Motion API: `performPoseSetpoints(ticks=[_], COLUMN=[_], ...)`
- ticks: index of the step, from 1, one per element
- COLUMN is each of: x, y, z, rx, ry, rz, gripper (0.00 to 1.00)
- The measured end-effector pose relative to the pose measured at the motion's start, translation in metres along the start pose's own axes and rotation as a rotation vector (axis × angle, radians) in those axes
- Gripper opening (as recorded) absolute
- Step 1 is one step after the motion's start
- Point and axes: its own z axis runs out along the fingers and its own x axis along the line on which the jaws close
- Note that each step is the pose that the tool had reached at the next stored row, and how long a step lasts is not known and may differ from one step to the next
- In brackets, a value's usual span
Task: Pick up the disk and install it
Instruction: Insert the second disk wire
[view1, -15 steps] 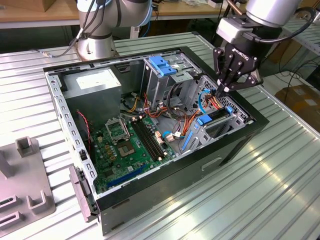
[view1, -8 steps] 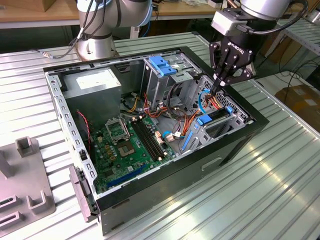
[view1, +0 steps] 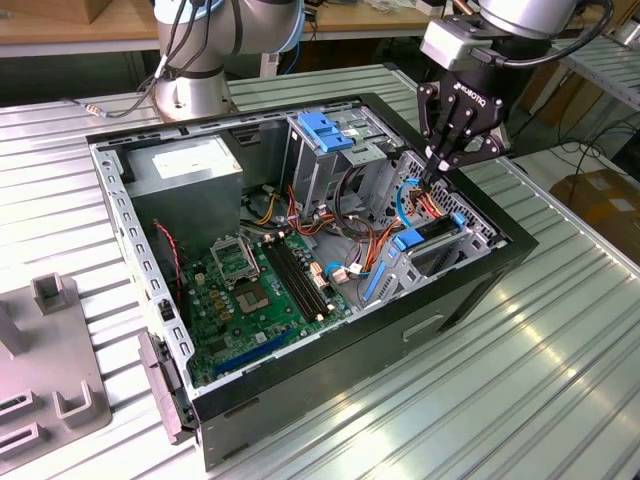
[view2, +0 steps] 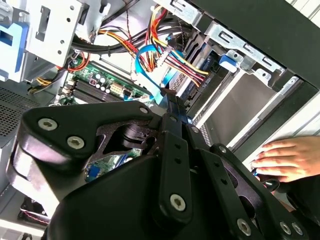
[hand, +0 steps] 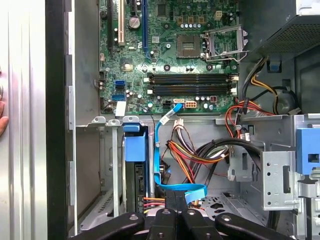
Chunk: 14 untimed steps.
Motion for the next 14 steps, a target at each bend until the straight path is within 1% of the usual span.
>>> performPoseSetpoints(ticks=[7,10,14], x=[-0.0011,-0.0021,-0.0023], y=[0.0,0.0,0.0], z=[0.0005,0.0039,0.005], rx=[0.0,0.0,0.0], ry=[-0.0012,-0.0008,-0.0012], rz=[0.0,0.0,0.0], gripper=[0.1,0.1,0.1])
